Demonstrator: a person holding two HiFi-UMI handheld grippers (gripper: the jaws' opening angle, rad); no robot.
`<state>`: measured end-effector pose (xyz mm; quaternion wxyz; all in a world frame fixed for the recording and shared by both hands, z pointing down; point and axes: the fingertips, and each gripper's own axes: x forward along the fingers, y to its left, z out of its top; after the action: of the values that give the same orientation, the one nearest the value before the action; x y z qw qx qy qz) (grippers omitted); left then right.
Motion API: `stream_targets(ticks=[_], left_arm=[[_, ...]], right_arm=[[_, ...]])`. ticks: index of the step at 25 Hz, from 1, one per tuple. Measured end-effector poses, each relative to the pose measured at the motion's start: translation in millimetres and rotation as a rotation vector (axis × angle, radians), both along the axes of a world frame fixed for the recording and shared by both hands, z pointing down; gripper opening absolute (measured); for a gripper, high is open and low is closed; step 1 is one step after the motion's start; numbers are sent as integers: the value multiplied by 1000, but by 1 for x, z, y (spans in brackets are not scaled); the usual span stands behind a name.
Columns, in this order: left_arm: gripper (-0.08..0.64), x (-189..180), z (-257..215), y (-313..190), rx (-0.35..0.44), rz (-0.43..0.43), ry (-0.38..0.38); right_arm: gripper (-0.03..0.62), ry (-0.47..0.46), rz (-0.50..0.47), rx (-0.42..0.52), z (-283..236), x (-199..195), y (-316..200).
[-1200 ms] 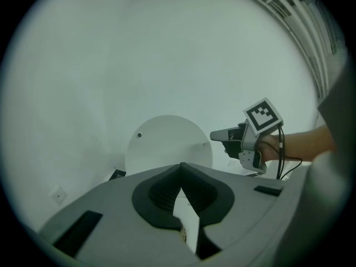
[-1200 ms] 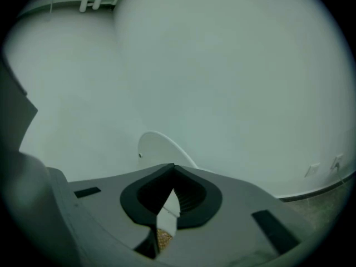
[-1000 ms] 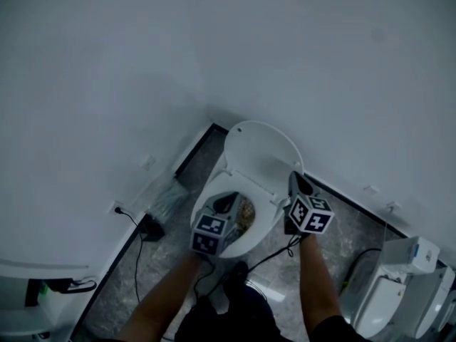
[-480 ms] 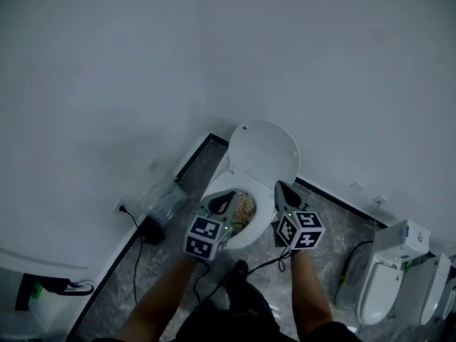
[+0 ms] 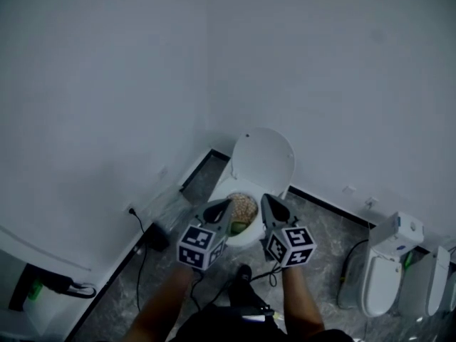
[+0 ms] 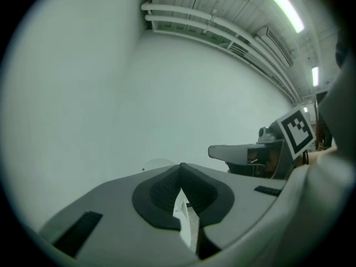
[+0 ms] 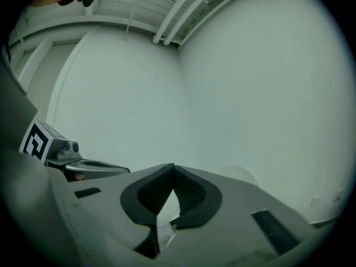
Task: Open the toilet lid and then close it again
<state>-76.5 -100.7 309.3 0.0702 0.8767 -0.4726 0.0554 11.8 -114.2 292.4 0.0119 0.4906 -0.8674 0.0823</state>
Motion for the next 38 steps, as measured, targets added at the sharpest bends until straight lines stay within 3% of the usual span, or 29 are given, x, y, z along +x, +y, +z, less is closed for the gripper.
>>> stream_targets(ticks=[9,19,27,34,38], left_arm=[[6,-4,-27,66,41,32,-4],[6,11,-43,83,66,59,-9],[6,37,-33,29,54,54,-37],[6,62,-10,-53,0,4,-51],[6,81,8,-104,-37,-20,-77]], right_arm=[[9,-20,-48,77,-37,-27,79],[9,-4,-34,117,-60,-17,95],[9,-9,21,79,-46,34,29],[11,4,34,13,-9,83,-84],[69,42,42,-28,21,116,-155]])
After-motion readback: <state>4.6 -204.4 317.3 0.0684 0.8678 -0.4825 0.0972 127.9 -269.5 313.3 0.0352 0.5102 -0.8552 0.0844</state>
